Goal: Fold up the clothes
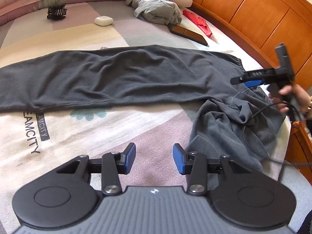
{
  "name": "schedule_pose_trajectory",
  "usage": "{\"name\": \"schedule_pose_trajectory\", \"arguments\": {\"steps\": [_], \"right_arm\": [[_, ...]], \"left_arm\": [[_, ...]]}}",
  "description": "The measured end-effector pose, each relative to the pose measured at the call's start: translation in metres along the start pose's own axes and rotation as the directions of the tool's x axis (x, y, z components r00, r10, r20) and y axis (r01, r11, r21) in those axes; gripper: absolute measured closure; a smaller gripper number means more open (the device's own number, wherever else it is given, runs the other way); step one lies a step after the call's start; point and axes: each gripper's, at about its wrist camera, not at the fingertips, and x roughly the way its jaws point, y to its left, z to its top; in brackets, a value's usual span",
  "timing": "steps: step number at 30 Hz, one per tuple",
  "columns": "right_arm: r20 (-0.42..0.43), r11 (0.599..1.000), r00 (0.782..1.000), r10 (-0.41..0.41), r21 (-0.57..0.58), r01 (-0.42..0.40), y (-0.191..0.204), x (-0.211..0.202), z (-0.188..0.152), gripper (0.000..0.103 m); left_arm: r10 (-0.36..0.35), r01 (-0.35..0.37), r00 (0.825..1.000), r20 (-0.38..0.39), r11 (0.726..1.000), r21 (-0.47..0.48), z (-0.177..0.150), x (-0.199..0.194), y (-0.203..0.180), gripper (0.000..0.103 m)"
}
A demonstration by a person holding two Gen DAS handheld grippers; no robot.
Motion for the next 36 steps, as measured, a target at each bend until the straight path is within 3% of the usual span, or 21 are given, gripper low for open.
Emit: {"name": "schedule_pose_trajectory", "arguments": {"steps": [6, 11, 16, 19, 27, 32, 36], "right_arm": [[0.099, 1.000, 0.995, 0.010, -0.011, -0.009, -0.024, 0.016, 0.019, 0.000], [0.124, 0.992, 0.984, 0.127, -0.027, -0.125, -0.021, -0.044, -0.026, 0.000], [0.112, 0.971, 0.965, 0.238, -0.033, -0.235, -0.021, -0.099, -0.072, 0.000], [0.144, 0.971, 0.960, 0.239, -0.065, -0.231, -0.025, -0.115, -0.100, 0.000], [0.102, 0.956, 0.951, 0.291, -0.058, -0.286, -0.037, -0.093, -0.142, 0.000], [0.106, 0.950, 0.944, 0.311, -0.058, -0.307, -0.038, -0.079, -0.148, 0.000], [0.104, 0.946, 0.942, 0.320, -0.078, -0.313, -0.038, -0.076, -0.147, 0.000]], "left_arm": [[0.067, -0.071, 0.995, 0.069, 0.996, 0.051, -0.004, -0.011, -0.021, 0.061], [0.083, -0.082, 0.994, 0.078, 0.997, -0.017, -0.015, -0.037, -0.058, 0.061], [0.087, -0.086, 0.995, 0.052, 0.996, -0.034, -0.030, -0.053, -0.116, 0.052], [0.104, -0.103, 0.994, 0.038, 0.995, -0.011, -0.035, -0.042, -0.145, 0.051], [0.107, -0.109, 0.993, 0.058, 0.994, 0.025, -0.037, -0.009, -0.207, 0.048], [0.089, -0.089, 0.994, 0.063, 0.996, -0.008, -0.038, 0.019, -0.215, 0.048], [0.098, -0.096, 0.995, 0.024, 0.992, -0.078, -0.046, 0.040, -0.204, 0.048]]}}
